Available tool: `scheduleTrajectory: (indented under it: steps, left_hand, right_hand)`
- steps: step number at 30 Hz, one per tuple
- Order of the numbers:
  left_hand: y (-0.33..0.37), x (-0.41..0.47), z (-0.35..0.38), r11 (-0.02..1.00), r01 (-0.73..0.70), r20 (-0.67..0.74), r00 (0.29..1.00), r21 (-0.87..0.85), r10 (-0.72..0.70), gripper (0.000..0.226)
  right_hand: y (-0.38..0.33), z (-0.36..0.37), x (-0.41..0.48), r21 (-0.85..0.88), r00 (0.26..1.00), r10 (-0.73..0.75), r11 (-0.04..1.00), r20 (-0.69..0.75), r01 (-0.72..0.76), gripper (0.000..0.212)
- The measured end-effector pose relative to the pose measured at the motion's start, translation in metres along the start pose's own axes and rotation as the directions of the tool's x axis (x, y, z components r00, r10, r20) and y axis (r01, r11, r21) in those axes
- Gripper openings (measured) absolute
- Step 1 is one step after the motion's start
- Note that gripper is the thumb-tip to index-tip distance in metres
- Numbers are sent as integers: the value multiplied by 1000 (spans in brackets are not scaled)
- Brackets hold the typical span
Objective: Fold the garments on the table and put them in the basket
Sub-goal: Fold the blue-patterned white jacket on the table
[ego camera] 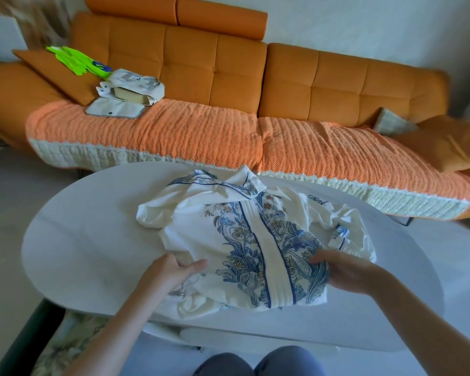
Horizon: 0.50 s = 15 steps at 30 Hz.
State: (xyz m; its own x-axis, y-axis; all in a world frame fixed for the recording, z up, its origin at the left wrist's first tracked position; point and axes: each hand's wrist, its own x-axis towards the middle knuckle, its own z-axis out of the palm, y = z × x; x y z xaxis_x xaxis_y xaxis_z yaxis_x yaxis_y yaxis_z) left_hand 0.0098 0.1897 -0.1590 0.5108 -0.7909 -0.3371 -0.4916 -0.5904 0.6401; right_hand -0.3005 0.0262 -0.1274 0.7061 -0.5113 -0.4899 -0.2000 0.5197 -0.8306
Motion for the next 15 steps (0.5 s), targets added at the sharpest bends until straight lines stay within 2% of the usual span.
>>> scheduleTrajectory:
  steps: [2, 3, 5, 6, 7, 9, 10, 11, 12, 13, 15]
  left_hand:
    - [-3, 4, 5, 996, -20, 0, 1000, 89, 21, 52]
    - [-4, 5, 8, 995, -38, -5, 999, 98, 39, 41]
    - [-8, 8, 10, 998, -63, -13, 998, -20, 63, 21]
    - [-9, 8, 7, 985, -54, -36, 998, -161, 49, 15]
    - [-9, 7, 1, 937, -21, -62, 998, -347, -1, 10]
    - [-12, 3, -12, 697, 85, -9, 992, -712, -129, 10]
    - [-14, 1, -18, 587, 122, 33, 987, -801, -160, 10]
    - [-19, 1, -24, 553, 147, 56, 982, -820, -178, 10]
    - [-23, 0, -29, 579, 166, 61, 978, -798, -197, 10]
    - [-29, 2, -31, 661, 170, 27, 975, -731, -220, 10]
    - [-39, 8, -33, 904, 156, -117, 969, -399, -219, 12]
  right_hand:
    - [4, 0, 2, -175, 1000, -28, 984, -14, 25, 42]
    - [7, -2, 2, -229, 999, -38, 973, -14, 34, 49]
    - [9, -2, -1, -277, 995, -79, 959, -60, 59, 67]
    - [10, -2, -3, -286, 990, -99, 956, -97, 67, 76]
    - [12, -2, -4, -295, 982, -114, 953, -148, 66, 85]
    - [11, -5, -6, -333, 943, -129, 943, -307, 20, 96]
    - [9, -6, -7, -386, 904, -143, 922, -402, -26, 99]
    - [6, -6, -9, -474, 859, -159, 874, -487, -107, 101]
    - [2, -5, -12, -550, 826, -156, 809, -541, -207, 98]
    - [-1, -2, -16, -601, 820, -119, 739, -560, -303, 89]
    - [-7, 8, -23, -653, 820, 15, 597, -572, -466, 72]
